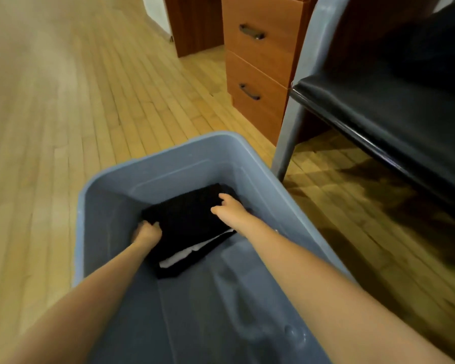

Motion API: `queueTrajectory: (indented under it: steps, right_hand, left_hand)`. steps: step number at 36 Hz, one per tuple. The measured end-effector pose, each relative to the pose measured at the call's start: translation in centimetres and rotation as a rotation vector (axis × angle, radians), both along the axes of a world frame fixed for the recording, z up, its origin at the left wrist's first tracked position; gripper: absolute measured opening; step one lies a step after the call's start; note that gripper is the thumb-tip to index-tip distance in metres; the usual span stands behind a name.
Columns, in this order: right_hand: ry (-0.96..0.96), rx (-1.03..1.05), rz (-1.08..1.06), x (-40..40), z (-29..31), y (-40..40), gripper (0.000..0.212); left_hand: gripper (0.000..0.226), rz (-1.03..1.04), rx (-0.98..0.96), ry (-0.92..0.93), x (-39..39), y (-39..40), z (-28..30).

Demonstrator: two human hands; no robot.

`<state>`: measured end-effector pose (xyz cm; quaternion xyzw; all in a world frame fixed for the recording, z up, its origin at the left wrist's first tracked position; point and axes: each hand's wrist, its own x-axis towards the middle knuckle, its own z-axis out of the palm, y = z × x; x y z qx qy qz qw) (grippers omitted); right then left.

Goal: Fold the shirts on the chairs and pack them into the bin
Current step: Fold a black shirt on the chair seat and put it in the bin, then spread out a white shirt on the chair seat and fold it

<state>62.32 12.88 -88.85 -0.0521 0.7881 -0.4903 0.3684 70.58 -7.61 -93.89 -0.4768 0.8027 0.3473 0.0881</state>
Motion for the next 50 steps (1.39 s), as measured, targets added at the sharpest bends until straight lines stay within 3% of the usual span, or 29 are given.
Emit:
queueTrajectory:
  steps: [8,11,13,16,20,28,33,39,43,47,50]
  right_hand:
    - [0.054,0.048,-0.027,0.6,-0.4,4.9,0.045]
    - [0.064,-0.003,-0.047,1.7,1.8,5.0,0.026]
    - [0.055,-0.103,-0.083,2.3,4.4,5.0,0.013]
    - [0.095,-0.217,-0.118,3.3,9.4,7.0,0.018]
    - [0.207,-0.311,-0.202,4.6,15.9,12.0,0.032]
    - [0.512,-0.239,-0.536,8.9,26.0,29.0,0.036]
    - [0.604,-0.172,-0.808,13.9,28.7,41.8,0.031]
    - [0.616,-0.06,-1.058,22.4,30.1,56.3,0.032]
    - [0.619,0.161,-1.145,27.3,29.5,64.5,0.028]
    - [0.625,0.261,-1.268,32.5,27.1,72.3,0.029]
    - [0.615,0.349,-1.342,33.7,25.6,75.4,0.029]
  left_hand:
    - [0.059,0.0,-0.171,-0.062,0.0,0.8,0.4]
    - [0.06,0.022,-0.223,0.067,0.4,2.5,2.6]
    - [0.049,-0.002,-0.225,0.197,0.2,3.8,4.5]
    - [0.031,-0.095,-0.122,0.454,-0.1,7.5,8.8]
    - [0.036,-0.184,0.028,0.674,-0.8,14.5,15.1]
    - [0.038,-0.481,0.476,0.851,-0.9,34.1,27.0]
    - [0.037,-0.738,0.628,0.88,1.4,47.8,32.5]
    - [0.042,-1.074,0.674,0.77,5.9,62.9,35.8]
    - [0.045,-1.255,0.603,0.628,8.6,70.8,35.7]
    - [0.033,-1.485,0.475,0.543,11.8,77.0,33.7]
    - [0.027,-1.578,0.371,0.568,12.4,77.5,32.1]
